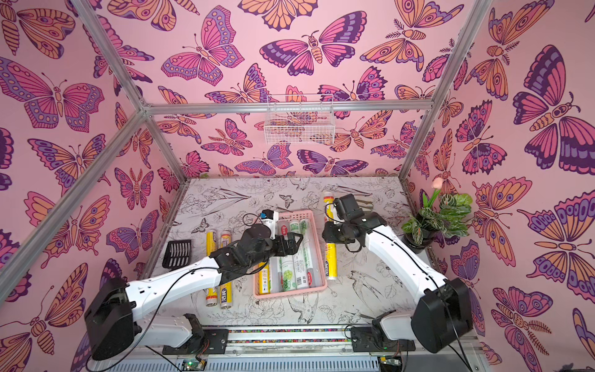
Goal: Put the plastic wrap into the basket
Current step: Pick up the plastic wrap from the center of the board, then place the plastic wrap in the basket.
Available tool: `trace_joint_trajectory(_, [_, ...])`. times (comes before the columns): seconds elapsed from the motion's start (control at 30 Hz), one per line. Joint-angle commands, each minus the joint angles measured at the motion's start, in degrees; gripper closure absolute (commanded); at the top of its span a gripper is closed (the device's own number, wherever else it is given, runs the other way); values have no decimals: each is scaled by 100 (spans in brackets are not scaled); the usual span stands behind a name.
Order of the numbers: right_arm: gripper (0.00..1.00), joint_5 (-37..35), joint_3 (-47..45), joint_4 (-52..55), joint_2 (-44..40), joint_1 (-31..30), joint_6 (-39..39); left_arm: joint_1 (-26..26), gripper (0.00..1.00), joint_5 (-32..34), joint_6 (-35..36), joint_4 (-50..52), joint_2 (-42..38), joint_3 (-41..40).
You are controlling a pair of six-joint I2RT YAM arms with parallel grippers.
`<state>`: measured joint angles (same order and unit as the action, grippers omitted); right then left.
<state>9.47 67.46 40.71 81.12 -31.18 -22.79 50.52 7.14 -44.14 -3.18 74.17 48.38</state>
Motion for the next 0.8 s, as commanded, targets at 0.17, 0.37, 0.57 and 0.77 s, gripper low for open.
trace_joint_trajectory(0.17, [70, -62, 844, 184, 1167, -755, 333, -60, 0, 741, -126, -91, -679, -463])
trace_joint_trajectory(0.37, [70, 23, 982, 224, 1622, -780, -38, -77, 0, 728, -146, -86, -741, -518])
trace_joint_trajectory(0.57, [69, -90, 862, 202, 1800, -792, -215, -86, 0, 684, -139, -95, -685, -496])
trace_joint_trajectory(0.77, [67, 1, 804, -17, 1983, -809, -539, -104, 0, 623, -167, -93, -599, -470])
